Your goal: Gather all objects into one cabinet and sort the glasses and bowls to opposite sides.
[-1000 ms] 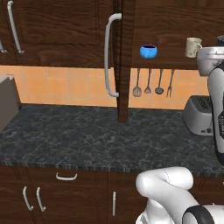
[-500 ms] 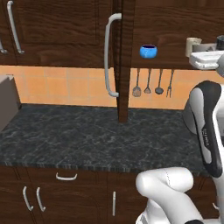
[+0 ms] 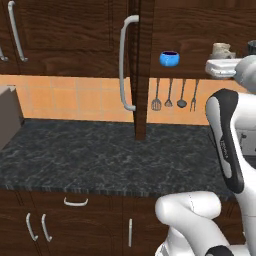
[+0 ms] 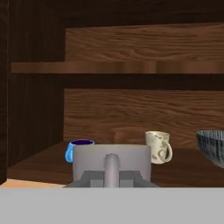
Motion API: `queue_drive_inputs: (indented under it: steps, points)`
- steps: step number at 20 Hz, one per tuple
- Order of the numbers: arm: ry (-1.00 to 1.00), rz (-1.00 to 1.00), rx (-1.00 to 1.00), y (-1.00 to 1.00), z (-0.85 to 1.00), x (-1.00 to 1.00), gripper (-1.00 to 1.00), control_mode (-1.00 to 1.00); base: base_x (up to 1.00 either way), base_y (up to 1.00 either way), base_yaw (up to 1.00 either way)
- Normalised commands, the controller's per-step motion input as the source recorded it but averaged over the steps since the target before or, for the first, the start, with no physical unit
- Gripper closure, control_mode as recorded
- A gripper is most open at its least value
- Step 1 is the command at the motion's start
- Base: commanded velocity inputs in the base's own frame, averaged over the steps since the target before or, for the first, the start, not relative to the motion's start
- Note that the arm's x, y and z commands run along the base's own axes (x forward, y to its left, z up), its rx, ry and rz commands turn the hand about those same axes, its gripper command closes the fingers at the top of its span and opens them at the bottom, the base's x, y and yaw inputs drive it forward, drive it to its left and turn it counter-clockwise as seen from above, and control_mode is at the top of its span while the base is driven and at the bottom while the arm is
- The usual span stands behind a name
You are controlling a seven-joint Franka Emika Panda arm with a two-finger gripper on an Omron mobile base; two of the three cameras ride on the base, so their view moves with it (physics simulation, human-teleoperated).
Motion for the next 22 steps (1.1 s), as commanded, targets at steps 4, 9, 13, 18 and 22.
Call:
queue_drive_inputs:
  steps: [4, 9, 13, 18, 22]
  points:
    - [0.02, 0.00, 0.07, -0.15, -0.10, 0.04, 1.00, -1.00, 0.00, 0.00, 0.00]
    - [-0.28, 0.00, -0.02, 0.00, -0.08, 0.10, 1.00, -1.00, 0.00, 0.00, 0.00]
    - [-0.39, 0.00, -0.07, 0.15, 0.00, 0.06, 1.00, -1.00, 0.00, 0.00, 0.00]
    - [-0.07, 0.00, 0.00, 0.06, -0.02, 0.31, 1.00, -1.00, 0.00, 0.00, 0.00]
    - [0.00, 0.00, 0.00, 0.00, -0.02, 0.66, 1.00, -1.00, 0.00, 0.00, 0.00]
